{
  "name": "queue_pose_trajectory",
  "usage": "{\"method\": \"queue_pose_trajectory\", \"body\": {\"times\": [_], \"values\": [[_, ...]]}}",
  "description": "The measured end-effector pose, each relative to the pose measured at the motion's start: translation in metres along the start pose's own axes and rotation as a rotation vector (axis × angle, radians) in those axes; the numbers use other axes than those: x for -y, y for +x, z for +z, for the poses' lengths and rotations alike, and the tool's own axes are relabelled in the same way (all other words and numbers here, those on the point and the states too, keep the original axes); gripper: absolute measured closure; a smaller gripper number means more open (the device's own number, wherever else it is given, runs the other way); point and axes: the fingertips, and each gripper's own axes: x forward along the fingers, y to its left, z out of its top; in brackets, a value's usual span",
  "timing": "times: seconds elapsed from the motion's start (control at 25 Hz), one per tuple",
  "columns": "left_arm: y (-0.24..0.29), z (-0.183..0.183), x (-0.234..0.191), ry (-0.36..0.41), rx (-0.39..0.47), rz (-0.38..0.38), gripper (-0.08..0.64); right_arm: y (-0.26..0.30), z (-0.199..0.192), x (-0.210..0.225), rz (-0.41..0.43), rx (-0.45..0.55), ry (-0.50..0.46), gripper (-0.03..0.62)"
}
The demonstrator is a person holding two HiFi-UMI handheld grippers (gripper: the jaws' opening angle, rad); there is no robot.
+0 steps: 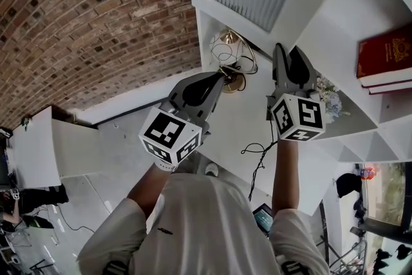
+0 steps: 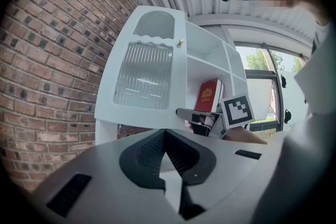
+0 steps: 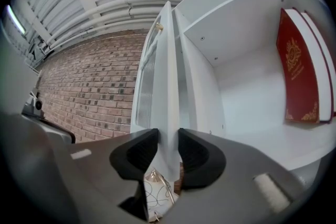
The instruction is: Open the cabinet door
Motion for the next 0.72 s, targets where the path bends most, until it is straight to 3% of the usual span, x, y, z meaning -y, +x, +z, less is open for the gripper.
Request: {"method": "queue_pose_trajectory", "body": {"times": [0.72], "values": [[-0.036,-0.001,0.003,-0.009,0.011,0.028,0.551,-0.019,0.002,-0.029,0.008,-0.008,0.020,0.480]]}}
